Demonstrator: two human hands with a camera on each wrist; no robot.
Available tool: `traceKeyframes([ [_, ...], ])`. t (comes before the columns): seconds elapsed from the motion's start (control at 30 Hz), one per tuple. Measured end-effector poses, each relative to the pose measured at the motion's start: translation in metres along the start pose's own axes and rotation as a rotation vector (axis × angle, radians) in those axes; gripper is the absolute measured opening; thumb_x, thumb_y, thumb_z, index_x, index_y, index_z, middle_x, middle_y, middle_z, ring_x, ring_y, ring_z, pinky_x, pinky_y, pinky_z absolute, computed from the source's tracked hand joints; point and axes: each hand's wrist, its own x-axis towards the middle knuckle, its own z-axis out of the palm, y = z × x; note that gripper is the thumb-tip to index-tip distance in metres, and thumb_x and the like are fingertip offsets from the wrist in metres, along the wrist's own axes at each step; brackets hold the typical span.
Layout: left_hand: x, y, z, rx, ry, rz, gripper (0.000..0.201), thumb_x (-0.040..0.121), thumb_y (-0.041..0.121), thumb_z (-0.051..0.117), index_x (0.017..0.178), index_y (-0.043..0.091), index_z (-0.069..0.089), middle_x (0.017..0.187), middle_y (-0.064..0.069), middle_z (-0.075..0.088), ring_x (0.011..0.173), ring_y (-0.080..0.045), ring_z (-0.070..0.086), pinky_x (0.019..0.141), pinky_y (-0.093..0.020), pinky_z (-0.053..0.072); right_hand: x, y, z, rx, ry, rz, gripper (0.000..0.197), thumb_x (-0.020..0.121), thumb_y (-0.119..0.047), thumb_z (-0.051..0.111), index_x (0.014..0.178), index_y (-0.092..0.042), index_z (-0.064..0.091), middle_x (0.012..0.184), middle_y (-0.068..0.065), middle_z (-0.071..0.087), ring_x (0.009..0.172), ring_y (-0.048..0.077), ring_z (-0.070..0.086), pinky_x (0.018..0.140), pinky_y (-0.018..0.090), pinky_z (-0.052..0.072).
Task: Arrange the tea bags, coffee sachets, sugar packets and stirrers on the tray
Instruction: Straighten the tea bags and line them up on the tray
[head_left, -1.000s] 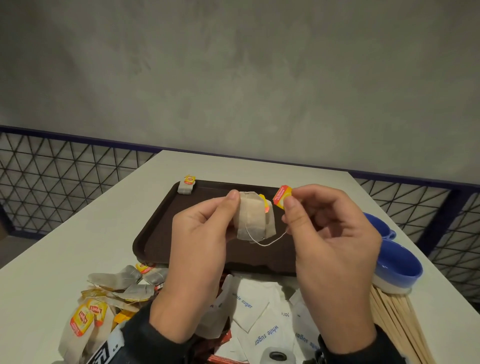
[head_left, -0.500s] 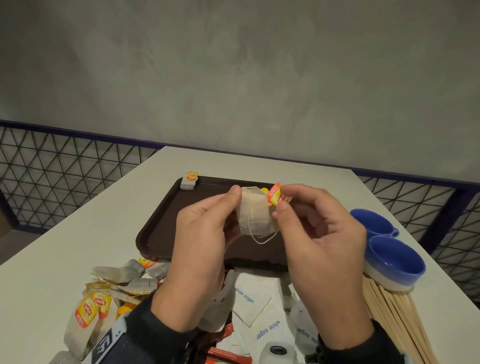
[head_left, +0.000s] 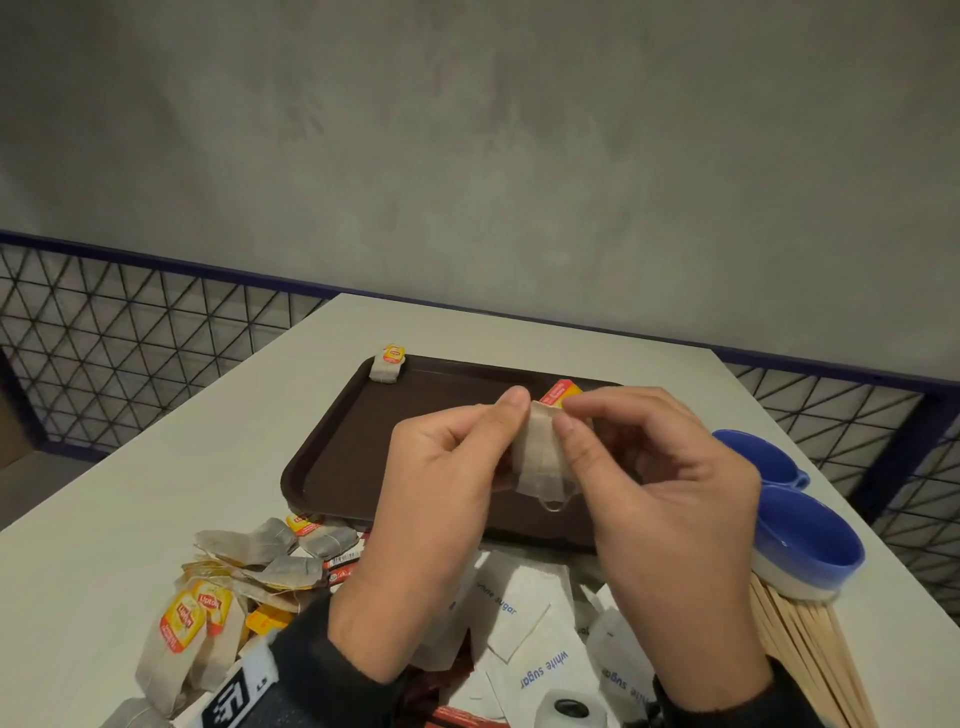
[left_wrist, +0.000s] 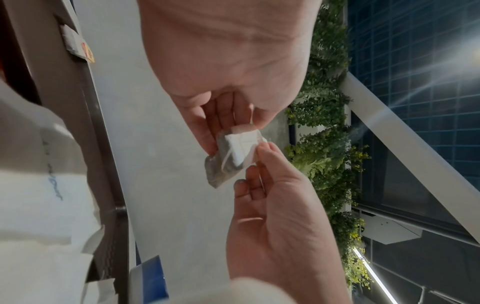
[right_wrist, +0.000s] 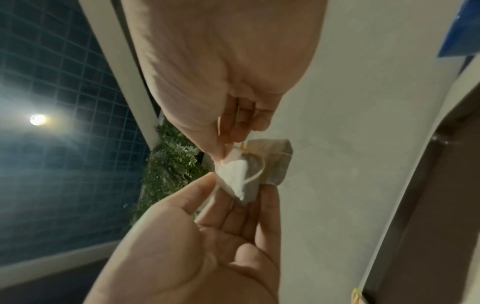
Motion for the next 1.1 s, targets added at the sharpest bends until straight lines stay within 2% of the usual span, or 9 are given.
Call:
traceKeyframes([
  [0.17, -0.002, 0.001, 0.001, 0.012, -0.094, -0.036, 0.042, 0.093, 0.038, 0.059, 0.09, 0.004, 0.082, 0.091, -0.014, 0.08, 0.091, -0.025, 0.077, 0.076, -0.03, 0.062, 0.003, 0.004, -0.004, 0.194, 0.114, 0.185, 0.018, 0.083, -0.01, 0.078, 0.087, -0.028, 0.078, 0.083, -0.004, 0.077, 0.078, 0.015, 0.073, 0.064, 0.02, 0.058],
  [0.3, -0.002, -0.005, 0.002, 0.11, -0.124, -0.009, 0.034, 0.087, 0.037, 0.067, 0.086, 0.008, 0.084, 0.086, -0.011, 0.08, 0.087, -0.027, 0.078, 0.08, -0.038, 0.064, 0.006, 0.007, -0.008, 0.211, 0.114, 0.275, 0.012, 0.082, -0.016, 0.077, 0.087, -0.026, 0.08, 0.085, -0.001, 0.077, 0.077, 0.018, 0.072, 0.067, 0.03, 0.06],
  [0.4, 0.0, -0.011, 0.001, 0.12, -0.115, -0.006, 0.029, 0.093, 0.029, 0.066, 0.09, 0.007, 0.084, 0.088, -0.014, 0.08, 0.089, -0.032, 0.078, 0.083, -0.046, 0.064, 0.008, 0.006, -0.009, 0.28, 0.089, 0.344, 0.011, 0.078, -0.025, 0.074, 0.087, -0.028, 0.08, 0.084, 0.0, 0.077, 0.073, 0.014, 0.07, 0.065, 0.028, 0.058],
  [0.5, 0.0, -0.012, -0.001, 0.116, -0.125, -0.02, 0.03, 0.099, 0.026, 0.062, 0.095, 0.004, 0.083, 0.093, -0.015, 0.08, 0.093, -0.033, 0.078, 0.087, -0.05, 0.063, 0.009, 0.007, -0.01, 0.301, 0.065, 0.387, 0.018, 0.077, -0.033, 0.07, 0.09, -0.027, 0.08, 0.088, 0.002, 0.077, 0.078, 0.02, 0.072, 0.068, 0.032, 0.058],
  [0.6, -0.001, -0.011, -0.001, 0.103, -0.142, -0.037, 0.031, 0.1, 0.025, 0.06, 0.095, 0.005, 0.083, 0.094, -0.015, 0.08, 0.094, -0.034, 0.077, 0.088, -0.052, 0.062, 0.01, 0.009, -0.012, 0.297, 0.044, 0.42, 0.014, 0.083, -0.031, 0.069, 0.09, -0.027, 0.08, 0.09, 0.001, 0.078, 0.085, 0.022, 0.075, 0.069, 0.034, 0.06],
  [0.87, -0.003, -0.008, 0.001, 0.075, -0.121, -0.014, 0.031, 0.099, 0.023, 0.059, 0.093, 0.004, 0.083, 0.092, -0.015, 0.08, 0.091, -0.032, 0.078, 0.085, -0.043, 0.063, 0.009, 0.002, -0.015, 0.25, -0.037, 0.397, 0.03, 0.072, -0.054, 0.064, 0.093, -0.038, 0.079, 0.089, -0.003, 0.078, 0.087, 0.021, 0.075, 0.076, 0.047, 0.062],
  [0.93, -0.003, -0.008, 0.001, 0.071, -0.127, -0.017, 0.032, 0.1, 0.024, 0.059, 0.093, 0.004, 0.083, 0.092, -0.017, 0.08, 0.091, -0.034, 0.078, 0.088, -0.05, 0.061, 0.008, -0.001, -0.014, 0.245, -0.066, 0.352, 0.026, 0.073, -0.051, 0.066, 0.093, -0.038, 0.079, 0.087, -0.005, 0.078, 0.085, 0.019, 0.075, 0.072, 0.042, 0.062],
  [1.0, -0.004, -0.007, 0.002, 0.06, -0.132, -0.022, 0.032, 0.101, 0.023, 0.059, 0.091, 0.003, 0.083, 0.09, -0.018, 0.08, 0.088, -0.034, 0.078, 0.088, -0.054, 0.061, 0.008, -0.001, -0.013, 0.227, -0.086, 0.311, 0.019, 0.078, -0.042, 0.07, 0.092, -0.035, 0.08, 0.084, -0.006, 0.078, 0.082, 0.014, 0.075, 0.068, 0.031, 0.062],
  [1.1, -0.005, -0.008, 0.004, 0.022, -0.146, -0.038, 0.033, 0.101, 0.024, 0.059, 0.091, 0.003, 0.083, 0.086, -0.017, 0.079, 0.084, -0.03, 0.078, 0.083, -0.047, 0.063, 0.008, -0.001, -0.011, 0.211, -0.08, 0.257, 0.01, 0.082, -0.025, 0.075, 0.09, -0.028, 0.081, 0.074, -0.006, 0.075, 0.07, 0.006, 0.07, 0.063, 0.019, 0.056],
])
